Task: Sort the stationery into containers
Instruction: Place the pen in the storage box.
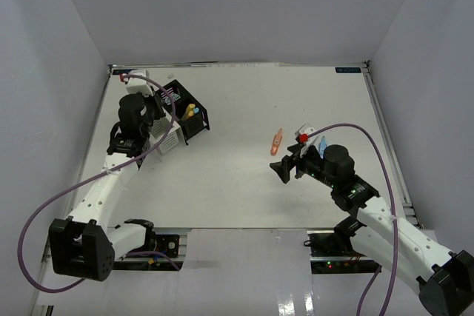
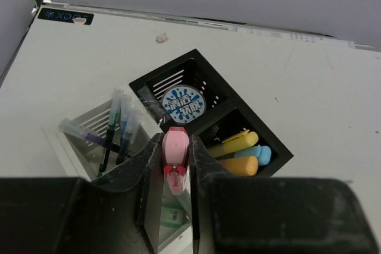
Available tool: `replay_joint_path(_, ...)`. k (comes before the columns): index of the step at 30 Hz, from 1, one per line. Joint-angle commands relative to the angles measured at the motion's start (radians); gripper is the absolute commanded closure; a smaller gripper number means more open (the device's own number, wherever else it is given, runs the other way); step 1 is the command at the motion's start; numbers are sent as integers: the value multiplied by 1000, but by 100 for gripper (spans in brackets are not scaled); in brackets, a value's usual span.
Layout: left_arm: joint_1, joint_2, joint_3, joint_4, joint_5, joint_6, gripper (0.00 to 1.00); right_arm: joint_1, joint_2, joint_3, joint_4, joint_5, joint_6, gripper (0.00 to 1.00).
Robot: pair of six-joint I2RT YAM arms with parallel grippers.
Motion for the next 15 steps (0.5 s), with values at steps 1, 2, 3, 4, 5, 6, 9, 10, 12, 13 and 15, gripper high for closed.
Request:
replay_joint_path(1,35,1,-30,12,18,-38,96,3,-28,-11,33,104,30,10)
replay_joint_path(2,38,2,-44,20,18,-33,96,2,-31,-14,34,126,34,10)
replay_joint_path(3,43,5,-70,35,3,-30,96,2,-36,-17,33,166,42,10)
replay_joint_path(4,51,7,-81,40,0,-32,94,2,-39,-20,34,181,48,10)
replay_joint_path(5,52,7,-87,43,3,-30,91,2,-40,-28,34,193,54,10)
replay_joint_path(6,54,8,-88,40,4,-33,85,3,-42,-31,34,195,62,10)
replay_joint_path(9,54,8,-88,34,-6,-26,78,3,-34,-39,28,273,100,10)
replay_joint_path(10,55,11,-90,31,-16,-22,76,2,-30,-40,25,284,112,10)
replay_joint_path(12,57,22,-87,23,-20,-25,73,3,-14,-33,10,315,120,10)
replay_joint_path(13,57,27,-85,15,-22,-29,70,3,-10,-29,-7,327,131,10)
replay_joint_path(15,58,39,-82,14,-25,-30,67,2,8,-23,-23,377,148,10)
